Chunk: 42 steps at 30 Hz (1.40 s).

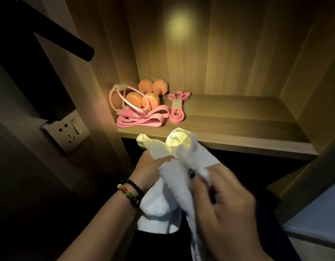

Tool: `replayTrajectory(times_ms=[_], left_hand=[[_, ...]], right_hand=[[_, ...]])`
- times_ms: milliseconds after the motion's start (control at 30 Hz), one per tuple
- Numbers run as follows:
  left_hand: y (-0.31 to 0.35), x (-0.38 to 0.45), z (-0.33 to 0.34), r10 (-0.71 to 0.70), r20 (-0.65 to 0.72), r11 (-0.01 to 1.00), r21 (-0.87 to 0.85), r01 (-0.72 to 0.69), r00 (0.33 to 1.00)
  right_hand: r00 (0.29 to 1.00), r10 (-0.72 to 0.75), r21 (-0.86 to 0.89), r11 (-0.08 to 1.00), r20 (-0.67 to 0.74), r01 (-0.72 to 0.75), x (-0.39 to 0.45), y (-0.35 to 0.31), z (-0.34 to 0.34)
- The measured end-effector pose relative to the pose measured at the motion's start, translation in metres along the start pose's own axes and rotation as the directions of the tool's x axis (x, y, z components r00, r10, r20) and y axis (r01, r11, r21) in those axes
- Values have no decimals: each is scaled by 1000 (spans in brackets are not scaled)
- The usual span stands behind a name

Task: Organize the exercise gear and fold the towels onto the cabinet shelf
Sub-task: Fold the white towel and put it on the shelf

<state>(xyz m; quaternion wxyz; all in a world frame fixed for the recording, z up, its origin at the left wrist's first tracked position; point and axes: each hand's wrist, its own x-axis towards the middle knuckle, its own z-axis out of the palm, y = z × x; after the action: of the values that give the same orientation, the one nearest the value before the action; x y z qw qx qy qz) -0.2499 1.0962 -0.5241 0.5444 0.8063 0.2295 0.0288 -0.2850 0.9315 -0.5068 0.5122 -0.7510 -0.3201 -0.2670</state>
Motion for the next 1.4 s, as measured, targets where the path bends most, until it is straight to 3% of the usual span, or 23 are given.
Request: replayTrajectory(times_ms=[33,167,200,267,333,400,467,533,633,733,800,900,967,1067,1167,1300,1400], left_hand=[[0,-2,-8,-8,-24,993,-115,5,1000],[-4,0,-14,-55,-120,984,-177,33,991],[-5,0,-15,-62,-110,974,-222,36,992],[-8,-1,-19,-103,-113,965,-252,71,988],[-7,2,-23,-130,-121,950,-300,89,984],[-2,3,-24,-125,-124,946,-314,81,984],[4,9,-31,-115,-112,938,-339,71,987],[14,14,-44,-27,-97,977,-214,6,995],[23,26,-65,100,-18,966,242,-92,995],[20,31,-70,73,71,925,367,-95,995],[22,26,-64,73,159,875,463,-140,985],[17,22,-50,38,220,851,504,-147,975],[15,16,-39,-10,254,832,539,-133,967],[4,11,-28,8,265,878,459,-133,964],[-6,2,-33,-7,214,902,422,-86,977],[-5,3,-54,-97,157,992,98,82,983],[-7,-5,-60,-121,152,990,87,109,981]], right_hand=[[995,-38,-90,995,91,46,-2,-2,4],[937,-88,-290,937,338,193,-20,11,14],[935,-25,-275,953,353,129,-21,19,13],[929,207,-156,974,309,-165,-17,36,9],[885,405,35,905,231,-424,-7,56,2],[813,563,144,801,148,-581,16,71,-13],[757,649,250,722,77,-645,44,82,-32],[719,695,303,683,11,-665,72,91,-52],[607,790,272,605,-86,-748,109,105,-83],[492,862,225,506,-118,-833,133,119,-105],[504,856,123,515,-111,-848,142,121,-107],[587,807,-65,584,-59,-809,151,122,-91],[573,819,-157,564,-14,-811,158,119,-76],[542,838,-51,539,-62,-841,173,112,-65],[654,757,-15,653,-20,-757,174,85,-50],[840,495,-179,867,221,-464,133,37,-14],[841,395,-144,919,370,-368,91,20,6]])
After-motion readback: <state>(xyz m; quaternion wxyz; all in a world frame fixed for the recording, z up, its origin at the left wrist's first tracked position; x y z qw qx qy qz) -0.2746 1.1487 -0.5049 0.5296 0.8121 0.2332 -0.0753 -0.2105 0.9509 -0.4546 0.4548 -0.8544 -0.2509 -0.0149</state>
